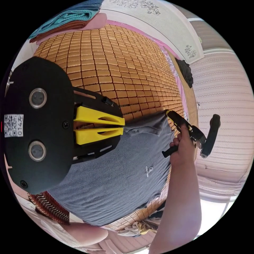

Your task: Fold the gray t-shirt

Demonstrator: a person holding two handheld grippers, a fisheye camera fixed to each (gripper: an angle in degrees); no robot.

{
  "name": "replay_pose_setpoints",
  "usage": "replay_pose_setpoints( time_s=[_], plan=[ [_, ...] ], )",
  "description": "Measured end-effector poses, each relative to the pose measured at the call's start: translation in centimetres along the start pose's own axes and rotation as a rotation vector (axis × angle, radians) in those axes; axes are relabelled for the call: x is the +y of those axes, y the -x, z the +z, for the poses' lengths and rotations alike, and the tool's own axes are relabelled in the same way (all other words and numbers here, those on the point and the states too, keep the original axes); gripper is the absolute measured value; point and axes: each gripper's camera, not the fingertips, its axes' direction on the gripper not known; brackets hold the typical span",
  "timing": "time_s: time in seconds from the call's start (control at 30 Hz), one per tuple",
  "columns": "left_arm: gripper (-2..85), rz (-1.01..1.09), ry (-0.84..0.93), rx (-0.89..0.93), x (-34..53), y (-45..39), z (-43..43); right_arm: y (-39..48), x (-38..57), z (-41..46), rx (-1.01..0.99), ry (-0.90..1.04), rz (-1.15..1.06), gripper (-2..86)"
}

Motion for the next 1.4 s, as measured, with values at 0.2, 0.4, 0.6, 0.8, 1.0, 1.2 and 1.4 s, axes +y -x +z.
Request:
replay_pose_setpoints(
  time_s=[0.2, 0.4, 0.6, 0.8, 1.0, 1.2, 1.4],
  plan=[
    [5.7, -0.005, 0.020, 0.058, -0.8, -1.6, -0.3, -1.3, 2.5, -3.4, 0.061, -0.024, 0.017, 5.1],
    [6.7, -0.013, 0.013, 0.072, -2.5, -3.3, -0.8, -2.9, 9.4, -8.3, -0.047, -0.065, 0.072, 5.7],
    [6.8, -0.020, 0.056, 0.083, -6.3, -5.5, 1.9, -2.0, 13.6, -10.8, -0.112, -0.033, 0.127, 5.5],
    [6.7, -0.027, 0.127, 0.190, -8.7, -6.7, 2.7, -1.9, 25.8, -20.0, 0.013, -0.175, 0.194, 5.6],
    [6.5, 0.075, 0.039, 0.220, -12.8, -9.9, -0.6, -5.0, 40.5, -27.4, 0.310, -0.121, 0.448, 5.6],
    [6.4, 0.259, 0.046, 0.387, -21.4, -17.9, 2.5, -8.7, 47.2, -30.0, 0.245, -0.166, 0.671, 6.2],
    [5.5, 0.441, 0.058, 0.391, -31.6, -29.1, 7.5, -11.3, 50.0, -31.7, 0.154, -0.271, 0.817, 6.4]
  ],
)
